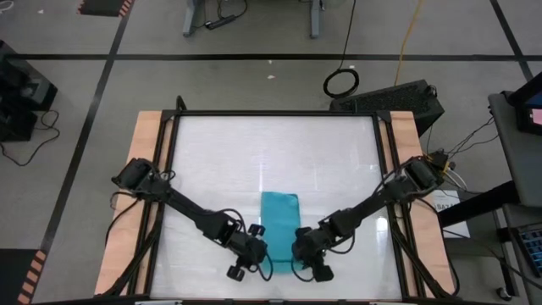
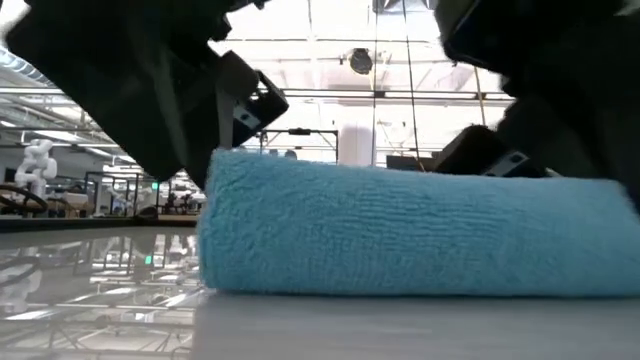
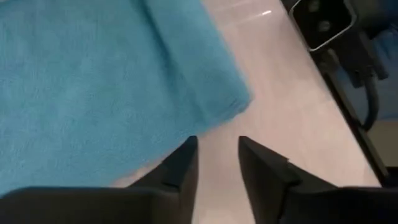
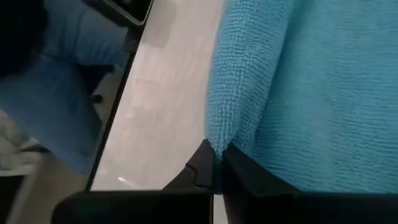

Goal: Roll towel into tight, uniform cylinder
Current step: Roll the blue microfiber towel

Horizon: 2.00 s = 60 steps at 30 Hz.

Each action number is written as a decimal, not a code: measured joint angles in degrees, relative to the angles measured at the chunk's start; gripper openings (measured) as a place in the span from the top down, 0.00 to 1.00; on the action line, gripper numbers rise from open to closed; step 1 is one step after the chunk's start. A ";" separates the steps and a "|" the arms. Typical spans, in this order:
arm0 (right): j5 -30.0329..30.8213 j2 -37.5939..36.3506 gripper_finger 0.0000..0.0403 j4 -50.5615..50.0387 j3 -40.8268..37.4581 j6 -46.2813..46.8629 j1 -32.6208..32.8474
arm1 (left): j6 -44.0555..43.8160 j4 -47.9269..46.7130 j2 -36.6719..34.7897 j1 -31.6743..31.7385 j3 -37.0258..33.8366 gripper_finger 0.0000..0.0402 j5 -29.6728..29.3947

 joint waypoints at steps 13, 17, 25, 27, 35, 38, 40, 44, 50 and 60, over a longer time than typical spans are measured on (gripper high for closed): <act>-7.92 -0.04 0.99 0.55 0.09 3.09 -6.09 | 8.91 5.84 -0.22 -7.62 0.08 0.50 -16.29; -8.31 -0.09 0.99 0.59 0.15 4.19 -6.81 | 11.00 7.48 0.35 -9.30 0.12 0.45 -20.08; -9.51 -0.13 0.99 0.61 0.18 5.91 -7.91 | 9.98 10.22 5.47 -9.79 0.13 0.35 -21.97; -9.49 -0.13 0.99 0.64 0.18 6.02 -7.91 | 9.92 10.19 6.45 -9.73 0.13 0.35 -22.85; -9.48 -0.15 0.97 0.81 0.20 7.53 -7.87 | 5.28 11.42 8.59 -8.99 0.24 0.35 -26.31; -9.47 -0.15 0.95 0.81 0.20 7.53 -7.87 | 3.84 11.42 8.71 -8.37 0.26 0.36 -26.27; -9.47 -0.15 0.93 0.81 0.20 7.53 -7.87 | 3.86 11.60 8.78 -8.06 0.26 0.41 -26.67; -9.47 -0.24 0.87 0.79 0.20 7.07 -7.74 | 3.80 11.27 8.87 -7.05 0.26 0.56 -28.07; -9.10 -1.82 0.71 0.20 0.22 3.11 -6.93 | 1.31 9.34 8.90 -5.06 0.26 0.86 -26.98; 5.47 -10.42 0.51 -11.69 0.31 -5.81 -3.67 | 1.31 9.47 8.79 -3.49 0.26 0.93 -21.47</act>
